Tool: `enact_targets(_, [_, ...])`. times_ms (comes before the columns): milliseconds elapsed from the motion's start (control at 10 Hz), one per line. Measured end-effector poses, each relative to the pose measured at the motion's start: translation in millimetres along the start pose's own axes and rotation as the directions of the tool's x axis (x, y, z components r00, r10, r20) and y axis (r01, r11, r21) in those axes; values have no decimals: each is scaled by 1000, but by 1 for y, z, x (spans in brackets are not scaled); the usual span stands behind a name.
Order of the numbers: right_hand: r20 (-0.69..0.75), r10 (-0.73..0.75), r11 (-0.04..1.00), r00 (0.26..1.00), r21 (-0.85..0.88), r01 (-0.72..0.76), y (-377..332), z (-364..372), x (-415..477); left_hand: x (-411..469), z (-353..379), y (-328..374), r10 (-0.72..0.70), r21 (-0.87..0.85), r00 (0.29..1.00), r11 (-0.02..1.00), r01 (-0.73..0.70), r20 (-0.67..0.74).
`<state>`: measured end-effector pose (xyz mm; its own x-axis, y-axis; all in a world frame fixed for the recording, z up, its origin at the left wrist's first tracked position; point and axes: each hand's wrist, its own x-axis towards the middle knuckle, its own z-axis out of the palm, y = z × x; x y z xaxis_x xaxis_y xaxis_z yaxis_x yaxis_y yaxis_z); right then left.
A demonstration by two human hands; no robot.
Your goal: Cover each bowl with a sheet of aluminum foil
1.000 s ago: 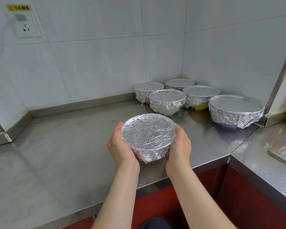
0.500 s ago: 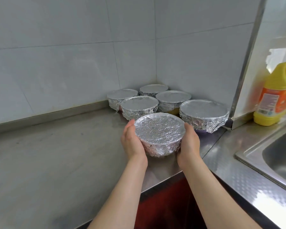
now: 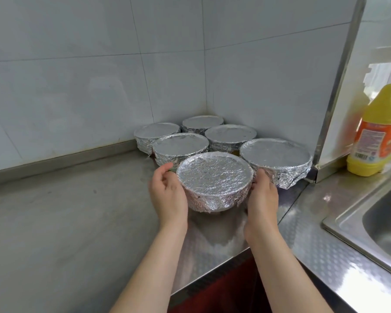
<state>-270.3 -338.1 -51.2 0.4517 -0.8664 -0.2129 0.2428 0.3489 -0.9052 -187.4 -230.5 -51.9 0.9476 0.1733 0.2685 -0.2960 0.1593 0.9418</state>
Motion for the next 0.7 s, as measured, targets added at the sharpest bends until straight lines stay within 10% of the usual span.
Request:
enact_targets(200, [30,-132,990,991,-44,133,-1,-5,-3,-19,-19,3,41,53,979,997,-52,198])
enact_targets(700, [95,-100,995,990,16,99,-6,-6,4,-16,-18,0,-38,-76,981,996,53,188])
